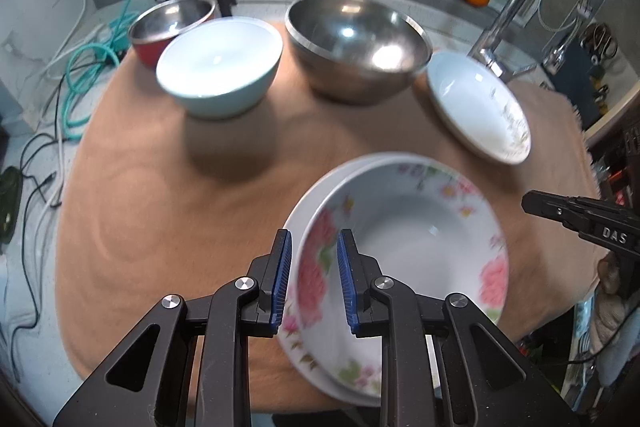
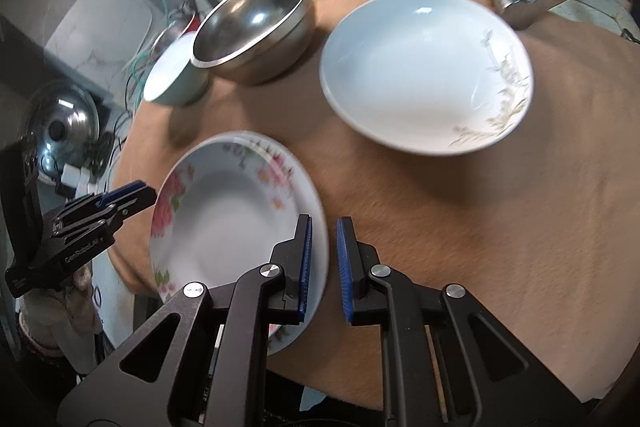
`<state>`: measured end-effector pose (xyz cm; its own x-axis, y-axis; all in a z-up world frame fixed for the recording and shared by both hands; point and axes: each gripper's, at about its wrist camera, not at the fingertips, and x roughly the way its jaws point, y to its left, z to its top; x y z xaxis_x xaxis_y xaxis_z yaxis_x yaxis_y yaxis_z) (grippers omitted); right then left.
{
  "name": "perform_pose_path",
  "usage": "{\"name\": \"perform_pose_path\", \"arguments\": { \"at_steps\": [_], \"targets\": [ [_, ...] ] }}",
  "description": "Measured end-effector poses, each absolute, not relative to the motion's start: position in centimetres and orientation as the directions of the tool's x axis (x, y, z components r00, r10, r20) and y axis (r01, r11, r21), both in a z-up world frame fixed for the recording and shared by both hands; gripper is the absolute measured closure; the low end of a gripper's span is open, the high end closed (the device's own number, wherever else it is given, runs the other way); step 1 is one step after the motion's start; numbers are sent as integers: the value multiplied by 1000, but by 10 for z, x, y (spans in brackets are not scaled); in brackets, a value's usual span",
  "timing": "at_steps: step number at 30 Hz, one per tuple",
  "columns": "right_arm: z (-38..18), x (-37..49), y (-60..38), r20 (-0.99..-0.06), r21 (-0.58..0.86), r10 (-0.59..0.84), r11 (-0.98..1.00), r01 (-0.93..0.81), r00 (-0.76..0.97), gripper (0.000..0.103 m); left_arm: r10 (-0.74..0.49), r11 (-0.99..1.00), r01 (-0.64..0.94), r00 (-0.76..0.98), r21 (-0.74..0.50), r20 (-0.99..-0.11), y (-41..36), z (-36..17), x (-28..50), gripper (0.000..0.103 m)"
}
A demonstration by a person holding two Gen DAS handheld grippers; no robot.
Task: Organize plates and bowls
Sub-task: 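Move the left gripper to the rim of the gold-branch white plate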
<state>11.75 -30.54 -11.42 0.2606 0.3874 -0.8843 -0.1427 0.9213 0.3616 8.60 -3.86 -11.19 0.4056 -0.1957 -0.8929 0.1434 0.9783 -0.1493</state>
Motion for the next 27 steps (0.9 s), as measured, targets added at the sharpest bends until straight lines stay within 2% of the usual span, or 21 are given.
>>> {"name": "perform_pose_path", "arguments": {
  "at_steps": [15, 27],
  "targets": [
    [-107, 189, -410, -870, 324, 289, 946, 21, 400, 90, -375, 926, 196, 374, -322, -849, -114, -105, 160, 82],
    [-133, 231, -442, -876, 337, 279, 938, 83, 393, 90, -380, 924, 167, 326, -343, -866, -152, -127, 200, 80]
  ]
}}
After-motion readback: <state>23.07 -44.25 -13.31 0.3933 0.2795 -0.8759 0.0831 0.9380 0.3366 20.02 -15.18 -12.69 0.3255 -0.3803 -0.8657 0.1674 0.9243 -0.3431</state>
